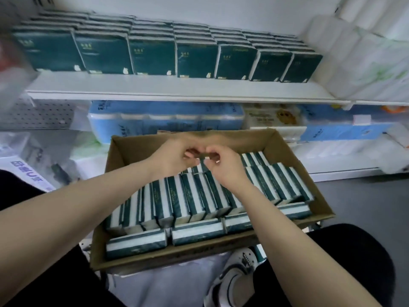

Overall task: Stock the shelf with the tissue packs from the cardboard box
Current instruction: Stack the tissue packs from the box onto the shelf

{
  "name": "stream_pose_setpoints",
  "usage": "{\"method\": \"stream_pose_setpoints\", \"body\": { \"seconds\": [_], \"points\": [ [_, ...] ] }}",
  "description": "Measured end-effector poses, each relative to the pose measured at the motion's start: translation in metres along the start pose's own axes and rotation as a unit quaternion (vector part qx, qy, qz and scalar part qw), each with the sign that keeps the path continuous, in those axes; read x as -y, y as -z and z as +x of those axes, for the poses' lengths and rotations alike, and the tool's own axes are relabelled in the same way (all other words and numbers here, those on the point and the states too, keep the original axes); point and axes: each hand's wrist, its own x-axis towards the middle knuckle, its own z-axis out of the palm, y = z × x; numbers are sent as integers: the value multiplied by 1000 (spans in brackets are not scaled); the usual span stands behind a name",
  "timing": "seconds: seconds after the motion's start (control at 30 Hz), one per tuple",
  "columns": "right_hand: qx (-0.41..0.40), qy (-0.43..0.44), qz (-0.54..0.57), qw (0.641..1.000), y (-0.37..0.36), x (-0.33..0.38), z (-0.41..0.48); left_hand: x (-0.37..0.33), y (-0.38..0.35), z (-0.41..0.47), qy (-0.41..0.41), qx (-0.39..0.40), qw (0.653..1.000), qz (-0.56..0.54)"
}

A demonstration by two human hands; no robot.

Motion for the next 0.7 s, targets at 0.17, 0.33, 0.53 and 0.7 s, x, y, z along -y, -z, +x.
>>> {"method": "stream_pose_setpoints", "body": {
  "seconds": [0.17,0.33,0.53,0.7],
  "points": [
    [80,-32,-44,995,-24,1,-7,21,-5,-17,63,59,996,21],
    [104,-35,-86,990,-30,3,-12,30,-13,-19,100,100,988,58],
    [129,-45,-126,983,-34,8,-12,34,-16,-20,121,110,983,88],
    [134,-64,-175,973,-42,14,-7,36,-17,-19,133,116,981,85]
  ]
}}
